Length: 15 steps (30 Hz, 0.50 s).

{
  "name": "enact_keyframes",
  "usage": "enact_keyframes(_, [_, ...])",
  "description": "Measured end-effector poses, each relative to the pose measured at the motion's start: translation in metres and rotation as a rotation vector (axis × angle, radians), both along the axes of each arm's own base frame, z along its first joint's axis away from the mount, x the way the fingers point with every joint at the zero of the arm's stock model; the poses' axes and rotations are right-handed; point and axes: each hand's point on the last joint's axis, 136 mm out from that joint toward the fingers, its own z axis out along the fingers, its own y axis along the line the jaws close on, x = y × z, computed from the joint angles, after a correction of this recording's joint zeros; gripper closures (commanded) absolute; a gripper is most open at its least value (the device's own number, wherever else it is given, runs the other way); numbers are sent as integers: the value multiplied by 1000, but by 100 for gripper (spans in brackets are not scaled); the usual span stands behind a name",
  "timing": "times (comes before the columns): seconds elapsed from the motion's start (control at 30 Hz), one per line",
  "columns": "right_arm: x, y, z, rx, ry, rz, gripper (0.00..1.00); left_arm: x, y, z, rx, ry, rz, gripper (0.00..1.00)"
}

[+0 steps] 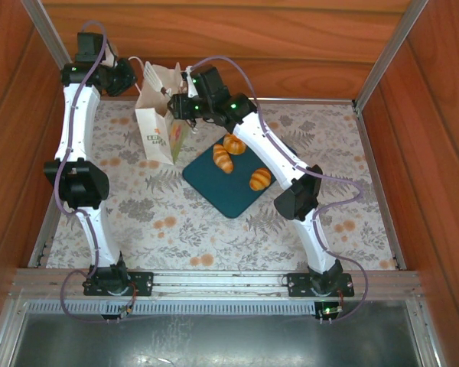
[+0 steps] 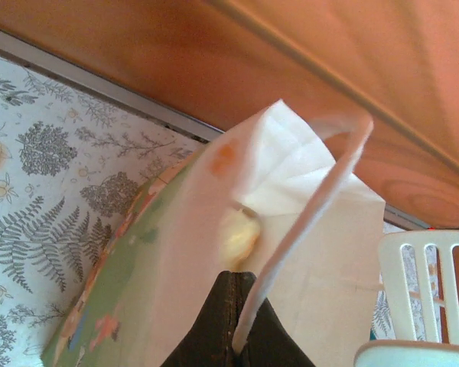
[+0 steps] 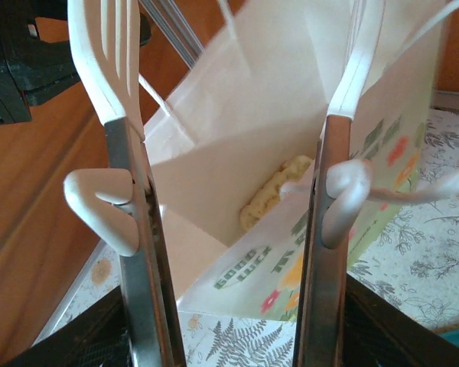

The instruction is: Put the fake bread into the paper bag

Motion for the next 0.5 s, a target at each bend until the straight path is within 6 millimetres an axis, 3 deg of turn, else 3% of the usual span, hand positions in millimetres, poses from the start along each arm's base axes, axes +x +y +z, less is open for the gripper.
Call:
enact_keyframes(0.27, [-4,0,21,44,-14,10,42,0,-1,0,-3,-2,-3,100])
enact_keyframes(0.4, [-12,-6,49,85,-37,11,43,0,-1,0,-4,-1,-5,100])
enact_keyframes(0.5, [-23,-18,84,129,-76,9,44,0,-2,0,-7,0,-7,100])
